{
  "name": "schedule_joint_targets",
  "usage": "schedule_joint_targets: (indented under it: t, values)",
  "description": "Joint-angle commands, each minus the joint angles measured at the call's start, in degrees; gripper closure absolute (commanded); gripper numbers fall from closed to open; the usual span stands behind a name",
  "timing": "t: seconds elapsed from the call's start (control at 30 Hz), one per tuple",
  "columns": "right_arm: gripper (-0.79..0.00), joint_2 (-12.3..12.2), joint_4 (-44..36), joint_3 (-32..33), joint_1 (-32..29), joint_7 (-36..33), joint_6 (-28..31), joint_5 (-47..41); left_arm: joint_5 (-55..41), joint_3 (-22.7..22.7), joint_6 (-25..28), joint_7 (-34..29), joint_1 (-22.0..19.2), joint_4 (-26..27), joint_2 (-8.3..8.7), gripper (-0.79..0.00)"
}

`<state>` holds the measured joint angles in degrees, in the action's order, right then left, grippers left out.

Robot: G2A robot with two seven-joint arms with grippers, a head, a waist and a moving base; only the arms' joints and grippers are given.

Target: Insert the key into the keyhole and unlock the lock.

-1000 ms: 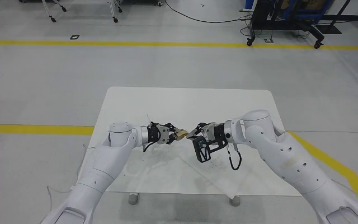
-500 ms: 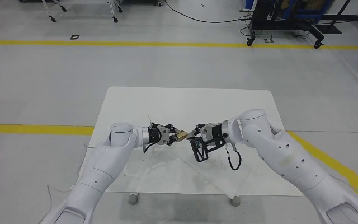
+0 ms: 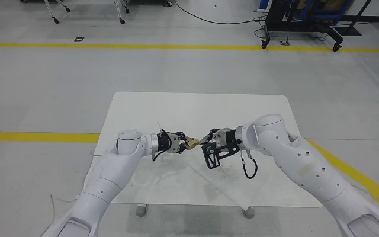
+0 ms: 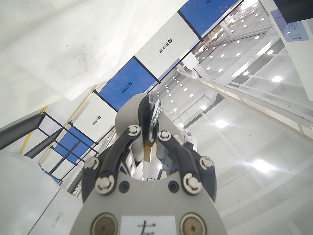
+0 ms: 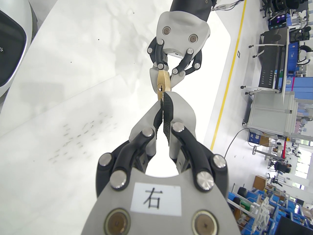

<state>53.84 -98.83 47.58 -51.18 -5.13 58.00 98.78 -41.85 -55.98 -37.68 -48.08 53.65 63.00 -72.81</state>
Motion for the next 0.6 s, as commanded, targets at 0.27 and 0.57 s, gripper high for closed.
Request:
schedule_joint_targets:
  t: [0.27,0.57]
  values:
    - [0.0,0.53,-0.59,-3.92,1.53,-5.93,0.0,-1.74,-0.24,1.09,-0.18,-0.12,-0.11,0.04,-0.12,0.0]
    - [0.0,0.86,-0.14,-5.15,3.27,-9.36,0.0,-4.61,-0.44,0.69,1.12,2.14,-0.06,0.12,-0.04,0.0]
